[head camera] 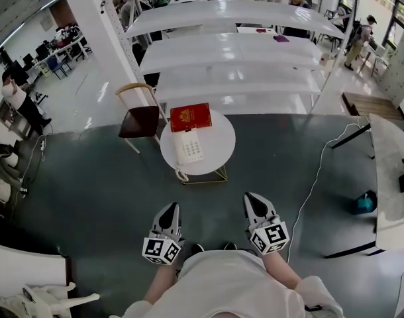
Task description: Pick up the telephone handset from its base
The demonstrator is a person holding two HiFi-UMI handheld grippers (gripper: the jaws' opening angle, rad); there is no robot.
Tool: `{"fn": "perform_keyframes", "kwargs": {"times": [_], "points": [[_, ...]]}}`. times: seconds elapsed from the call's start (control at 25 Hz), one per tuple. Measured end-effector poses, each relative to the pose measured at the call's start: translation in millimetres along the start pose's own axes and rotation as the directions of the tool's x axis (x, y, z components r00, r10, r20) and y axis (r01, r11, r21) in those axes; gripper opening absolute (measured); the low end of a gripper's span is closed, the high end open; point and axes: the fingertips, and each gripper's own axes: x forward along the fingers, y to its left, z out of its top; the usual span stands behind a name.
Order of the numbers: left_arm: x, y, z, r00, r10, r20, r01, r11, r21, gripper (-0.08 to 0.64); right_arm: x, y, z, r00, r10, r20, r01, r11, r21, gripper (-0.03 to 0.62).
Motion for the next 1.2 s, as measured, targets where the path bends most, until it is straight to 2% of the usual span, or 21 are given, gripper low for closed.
{"fn": "perform_keyframes", "kwargs": {"times": [0.48,0.72,1.2], "points": [[5,-13,-3,0.998,0.056,0.020,-0.056,0.998,-0.006,0.021,-1,-11,1,0.999,0.053,-0.002,-0.053,0.999,0.002,0.008],[7,-6,-2,0.997,0.072,0.019,-0.072,0.997,0.000,0.021,9,-12,5,0.997,0.079,0.001,-0.079,0.997,-0.003,0.008],[54,21,-2,0.999,0.036,0.016,-0.036,0.999,-0.012,0.021,52,-28,4,0.998,0.062,-0.014,-0.062,0.998,-0.013,0.008]]}}
